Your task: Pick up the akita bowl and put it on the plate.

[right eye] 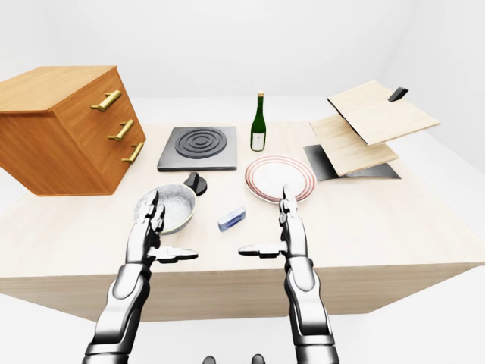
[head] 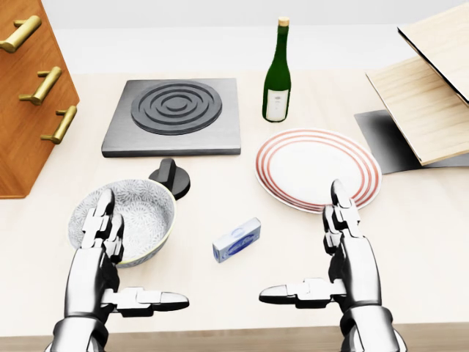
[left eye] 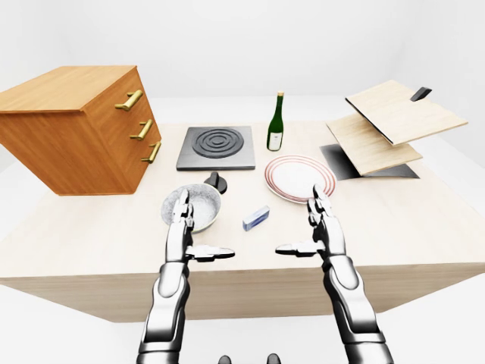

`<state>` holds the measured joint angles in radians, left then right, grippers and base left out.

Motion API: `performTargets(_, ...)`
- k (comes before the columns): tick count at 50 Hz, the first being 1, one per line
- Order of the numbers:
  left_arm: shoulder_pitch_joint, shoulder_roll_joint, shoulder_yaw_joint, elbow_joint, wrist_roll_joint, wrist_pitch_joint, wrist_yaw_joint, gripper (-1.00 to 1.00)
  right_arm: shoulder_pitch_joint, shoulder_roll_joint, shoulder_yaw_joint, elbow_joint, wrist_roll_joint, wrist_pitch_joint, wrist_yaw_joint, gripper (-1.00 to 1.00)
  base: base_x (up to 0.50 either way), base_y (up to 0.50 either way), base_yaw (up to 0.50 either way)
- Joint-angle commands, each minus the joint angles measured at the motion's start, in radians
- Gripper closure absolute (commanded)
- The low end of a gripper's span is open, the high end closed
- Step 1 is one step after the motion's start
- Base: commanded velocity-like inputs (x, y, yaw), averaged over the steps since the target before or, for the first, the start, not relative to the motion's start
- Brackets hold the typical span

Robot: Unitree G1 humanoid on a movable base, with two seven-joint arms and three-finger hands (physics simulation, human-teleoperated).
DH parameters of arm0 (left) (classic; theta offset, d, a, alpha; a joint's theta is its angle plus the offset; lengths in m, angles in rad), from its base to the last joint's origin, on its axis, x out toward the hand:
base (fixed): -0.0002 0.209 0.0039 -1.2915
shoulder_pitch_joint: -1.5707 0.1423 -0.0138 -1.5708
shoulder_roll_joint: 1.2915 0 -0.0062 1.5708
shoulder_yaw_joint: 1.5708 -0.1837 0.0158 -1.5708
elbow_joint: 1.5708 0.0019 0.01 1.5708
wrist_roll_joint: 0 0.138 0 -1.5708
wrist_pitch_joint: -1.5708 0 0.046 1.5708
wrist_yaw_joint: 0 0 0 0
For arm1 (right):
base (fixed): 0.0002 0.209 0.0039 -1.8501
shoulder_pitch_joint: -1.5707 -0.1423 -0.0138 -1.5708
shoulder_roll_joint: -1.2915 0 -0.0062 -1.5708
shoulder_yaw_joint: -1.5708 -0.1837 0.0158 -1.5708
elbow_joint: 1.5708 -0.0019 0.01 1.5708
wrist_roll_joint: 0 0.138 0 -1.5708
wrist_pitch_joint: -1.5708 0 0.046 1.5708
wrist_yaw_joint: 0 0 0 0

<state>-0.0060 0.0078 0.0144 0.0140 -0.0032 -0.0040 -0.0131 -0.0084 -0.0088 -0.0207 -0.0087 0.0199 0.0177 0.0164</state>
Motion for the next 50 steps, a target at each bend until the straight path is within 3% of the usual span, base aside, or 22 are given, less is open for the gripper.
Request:
performTargets(1, -0.015, 0.011, 0.018, 0.043, 0.003, -0.015, -0.017, -1.00, -0.022, -0.020, -0.038, 0.005, 0.041, 0.026, 0.036, -1.00, 0.00, 0.00, 0.00)
performTargets(5, -0.022, 0.011, 0.017, 0.050, 0.002, -0.018, -0.017, -1.00, -0.021, -0.020, -0.041, 0.015, 0.056, 0.045, 0.044, -1.00, 0.00, 0.00, 0.00)
performTargets(7, -0.027, 0.012, 0.018, 0.053, 0.002, -0.016, -0.016, -1.00, -0.022, -0.026, -0.039, 0.030, 0.034, -0.002, 0.046, -1.00, 0.00, 0.00, 0.00)
performTargets(10, -0.036, 0.016, 0.026, 0.080, 0.000, -0.029, -0.014, -1.00, -0.031, -0.025, -0.044, 0.040, 0.041, 0.009, 0.048, -1.00, 0.00, 0.00, 0.00)
performTargets(11, -0.037, 0.020, 0.026, 0.072, 0.009, -0.020, -0.011, -1.00, -0.039, -0.027, -0.046, 0.037, 0.031, 0.001, 0.038, -1.00, 0.00, 0.00, 0.00)
performTargets(12, -0.035, 0.026, 0.024, 0.039, 0.033, 0.006, -0.001, -1.00, -0.048, -0.028, -0.050, -0.008, 0.049, 0.028, 0.043, -1.00, 0.00, 0.00, 0.00)
performTargets(13, -0.017, 0.040, 0.014, -0.131, 0.109, 0.091, 0.030, -1.00, -0.065, -0.033, -0.064, -0.195, 0.118, 0.070, 0.054, -1.00, 0.00, 0.00, 0.00)
performTargets(14, -0.006, 0.051, 0.013, -0.356, 0.160, 0.091, 0.020, -1.00, -0.105, -0.036, -0.096, -0.363, 0.190, 0.070, 0.023, -1.00, 0.00, 0.00, 0.00)
performTargets(15, -0.097, 0.061, 0.074, -0.839, 0.095, 0.091, -0.056, -1.00, -0.275, -0.083, -0.200, -0.670, 0.381, 0.070, -0.065, -1.00, 0.00, 0.00, 0.00)
performTargets(17, -0.199, 0.092, 0.149, -1.042, 0.040, 0.091, -0.067, -1.00, -0.401, -0.163, -0.260, -0.756, 0.473, 0.070, -0.171, -1.00, 0.00, 0.00, 0.00)
performTargets(19, -0.152, 0.096, 0.131, -0.995, 0.099, 0.091, -0.036, -1.00, -0.381, -0.173, -0.254, -0.764, 0.552, 0.070, -0.231, -1.00, 0.00, 0.00, 0.00)
performTargets(21, -0.120, 0.070, 0.122, -0.958, 0.088, 0.091, -0.040, -1.00, -0.338, -0.178, -0.221, -0.745, 0.525, 0.070, -0.240, -1.00, 0.00, 0.00, 0.00)
performTargets(23, -0.084, 0.067, 0.094, -0.930, 0.136, 0.091, -0.031, -1.00, -0.277, -0.170, -0.194, -0.753, 0.507, 0.070, -0.203, -1.00, 0.00, 0.00, 0.00)
performTargets(25, -0.077, 0.053, 0.105, -0.927, 0.123, 0.091, -0.039, -1.00, -0.264, -0.150, -0.205, -0.761, 0.534, 0.070, -0.204, -1.00, 0.00, 0.00, 0.00)
performTargets(33, -0.056, 0.041, 0.097, -0.887, 0.133, 0.091, -0.024, -1.00, -0.161, -0.110, -0.155, -0.769, 0.467, 0.070, -0.147, -1.00, 0.00, 0.00, 0.00)
performTargets(40, -0.104, 0.064, 0.136, -0.894, 0.104, 0.091, -0.034, -1.00, -0.123, -0.067, -0.164, -0.783, 0.482, 0.070, -0.111, -1.00, 0.03, 0.00, 0.00)
performTargets(50, -0.093, 0.075, 0.174, -0.908, 0.084, 0.091, -0.038, -1.00, -0.119, -0.071, -0.159, -0.754, 0.473, 0.070, -0.115, -1.00, 0.50, 0.10, 0.00)
